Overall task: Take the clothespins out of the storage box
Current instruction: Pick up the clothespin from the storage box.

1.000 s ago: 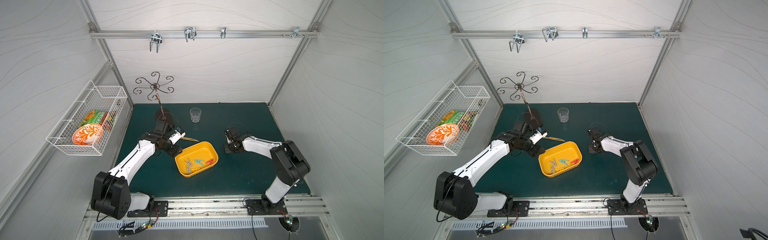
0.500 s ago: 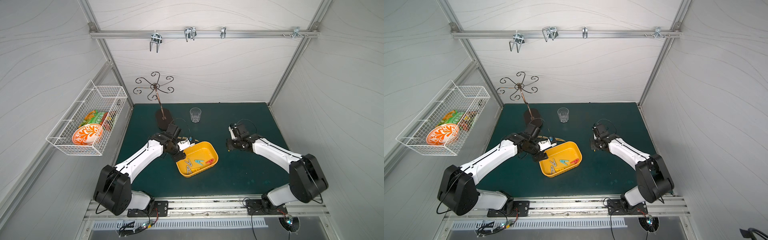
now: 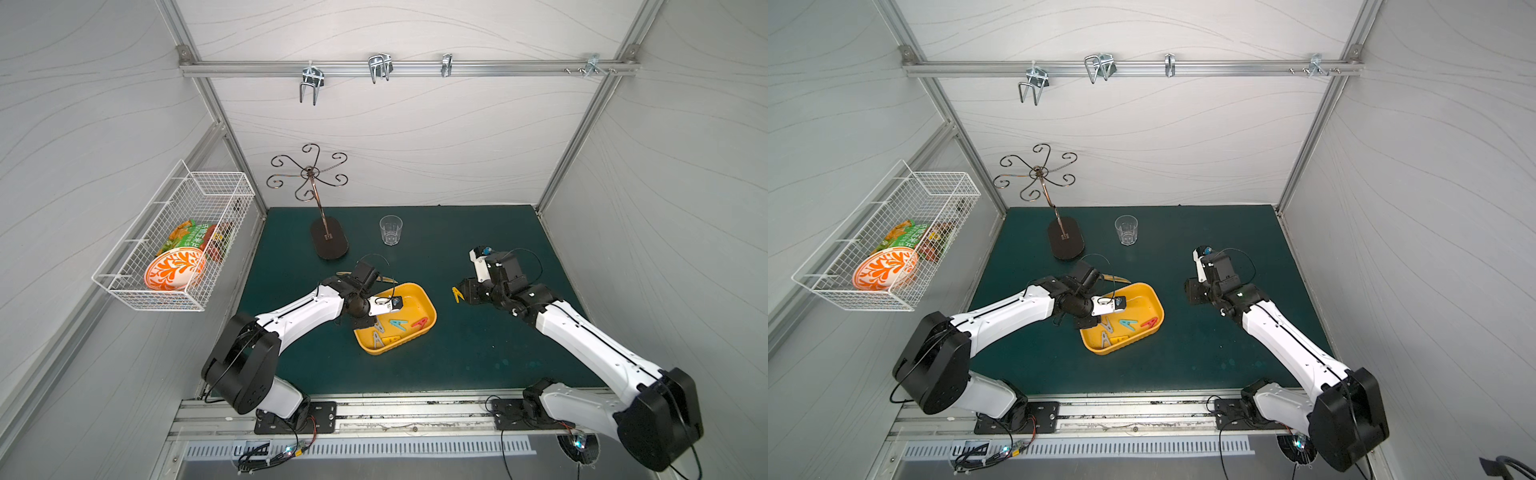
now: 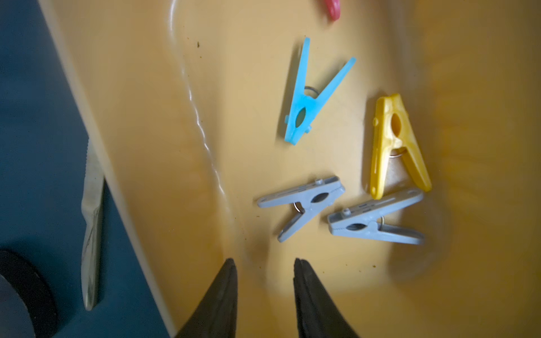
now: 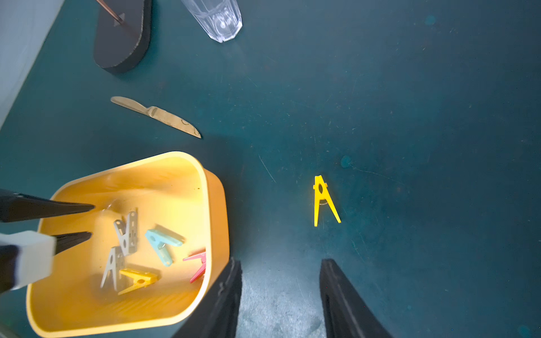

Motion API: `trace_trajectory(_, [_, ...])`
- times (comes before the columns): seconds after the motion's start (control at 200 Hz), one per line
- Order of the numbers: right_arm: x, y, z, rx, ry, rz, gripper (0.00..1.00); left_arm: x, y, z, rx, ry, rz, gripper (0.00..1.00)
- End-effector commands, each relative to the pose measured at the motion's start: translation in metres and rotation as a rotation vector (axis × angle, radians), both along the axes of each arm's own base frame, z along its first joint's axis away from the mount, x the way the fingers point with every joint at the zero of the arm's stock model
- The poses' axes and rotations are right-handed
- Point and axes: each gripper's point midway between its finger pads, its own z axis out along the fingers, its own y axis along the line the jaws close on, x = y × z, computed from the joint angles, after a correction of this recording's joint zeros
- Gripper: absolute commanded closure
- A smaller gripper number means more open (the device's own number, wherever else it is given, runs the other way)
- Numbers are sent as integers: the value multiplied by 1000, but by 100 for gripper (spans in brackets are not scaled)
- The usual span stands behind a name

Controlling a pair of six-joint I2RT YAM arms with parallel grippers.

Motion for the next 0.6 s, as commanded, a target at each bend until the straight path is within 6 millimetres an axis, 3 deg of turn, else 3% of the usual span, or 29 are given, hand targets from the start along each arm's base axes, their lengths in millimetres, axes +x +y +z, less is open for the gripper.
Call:
trace_trajectory(0.0, [-9,-8,0,-7,6,-11,53,4,-11,-2,-18,-38,-87,63])
trace_trajectory(0.19, [-13,-11,4,4,-12,-18,54,-17,-16,-11,-31,51,-215,62])
trace_trajectory(0.595, [-20,-16,9,17,-31,-25,57,-15,-14,-39,30,117,-232,61])
